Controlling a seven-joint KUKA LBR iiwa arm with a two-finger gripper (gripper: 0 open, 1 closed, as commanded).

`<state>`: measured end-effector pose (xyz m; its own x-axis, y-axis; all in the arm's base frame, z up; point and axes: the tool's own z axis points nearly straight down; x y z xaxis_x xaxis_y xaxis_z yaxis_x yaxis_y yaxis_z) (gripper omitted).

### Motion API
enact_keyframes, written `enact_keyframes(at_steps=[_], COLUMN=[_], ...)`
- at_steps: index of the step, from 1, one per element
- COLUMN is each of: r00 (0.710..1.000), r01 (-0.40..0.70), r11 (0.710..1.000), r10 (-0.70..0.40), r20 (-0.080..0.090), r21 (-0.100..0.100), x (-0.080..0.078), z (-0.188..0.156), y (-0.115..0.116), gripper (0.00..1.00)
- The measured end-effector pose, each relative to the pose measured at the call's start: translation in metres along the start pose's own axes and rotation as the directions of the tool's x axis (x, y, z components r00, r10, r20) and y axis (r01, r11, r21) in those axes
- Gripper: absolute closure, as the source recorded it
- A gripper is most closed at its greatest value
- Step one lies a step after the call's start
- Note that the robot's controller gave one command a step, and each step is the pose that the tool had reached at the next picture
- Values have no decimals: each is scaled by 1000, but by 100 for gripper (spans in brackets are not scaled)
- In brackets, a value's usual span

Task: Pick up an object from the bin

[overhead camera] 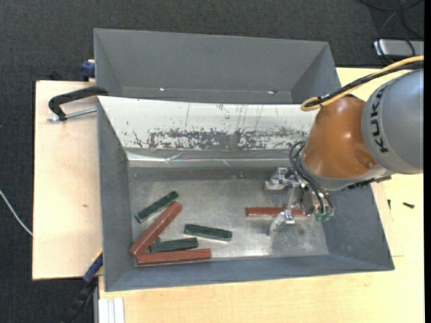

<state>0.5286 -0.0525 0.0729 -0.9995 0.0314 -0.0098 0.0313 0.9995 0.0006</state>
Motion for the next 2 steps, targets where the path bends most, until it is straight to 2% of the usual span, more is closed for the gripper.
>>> enact_keyframes(at_steps=[1, 2], r00=[1000, 1000], r01=[1, 2], r11=[1000, 1000], r10=[-1, -2], r20=[-16, -15], r21=[-1, 0], x=[2, 2], z=[-3, -3], y=[0, 0], gripper=[100, 100])
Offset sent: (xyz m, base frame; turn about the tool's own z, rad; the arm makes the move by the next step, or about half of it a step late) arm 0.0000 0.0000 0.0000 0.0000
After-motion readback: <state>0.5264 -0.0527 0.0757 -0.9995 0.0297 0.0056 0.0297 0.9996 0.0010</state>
